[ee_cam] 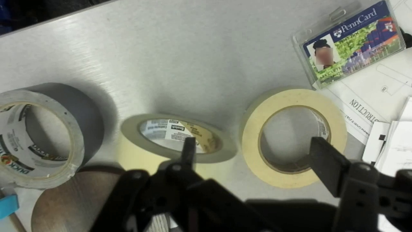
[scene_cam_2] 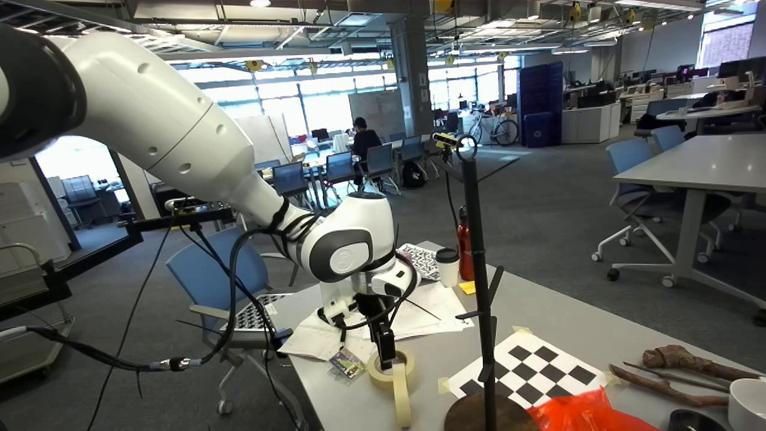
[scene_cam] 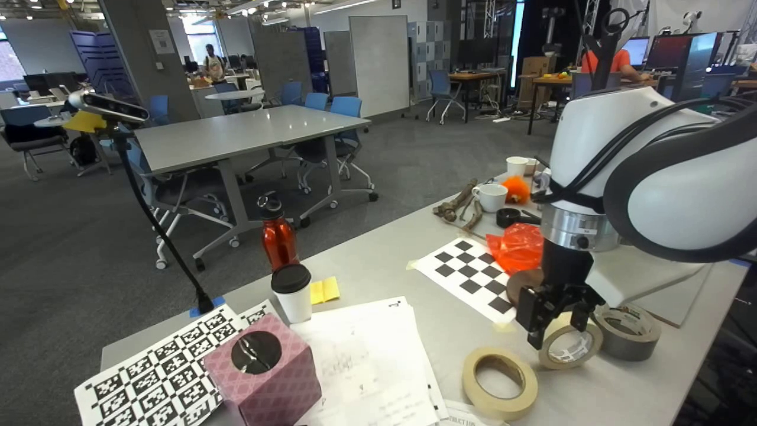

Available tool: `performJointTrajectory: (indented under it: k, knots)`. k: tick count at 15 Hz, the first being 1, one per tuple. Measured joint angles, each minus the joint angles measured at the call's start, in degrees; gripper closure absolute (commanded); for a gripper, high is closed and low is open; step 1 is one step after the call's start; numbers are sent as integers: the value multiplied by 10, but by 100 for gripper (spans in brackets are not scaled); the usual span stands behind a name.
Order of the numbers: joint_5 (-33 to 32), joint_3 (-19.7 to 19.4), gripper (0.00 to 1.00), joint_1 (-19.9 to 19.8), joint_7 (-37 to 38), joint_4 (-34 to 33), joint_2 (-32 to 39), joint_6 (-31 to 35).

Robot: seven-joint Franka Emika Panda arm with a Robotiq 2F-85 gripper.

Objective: Remove the masking tape from the object, put it on the table and replace it with the different masking tape from the table

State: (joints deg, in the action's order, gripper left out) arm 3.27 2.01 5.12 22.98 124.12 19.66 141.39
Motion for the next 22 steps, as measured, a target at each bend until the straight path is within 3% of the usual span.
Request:
performJointTrajectory:
  k: [12,22]
  knots:
    - [0,-48,0,-19,-15,2,-8,-15]
    - [0,-52,0,-39,-83,4,-54,-74]
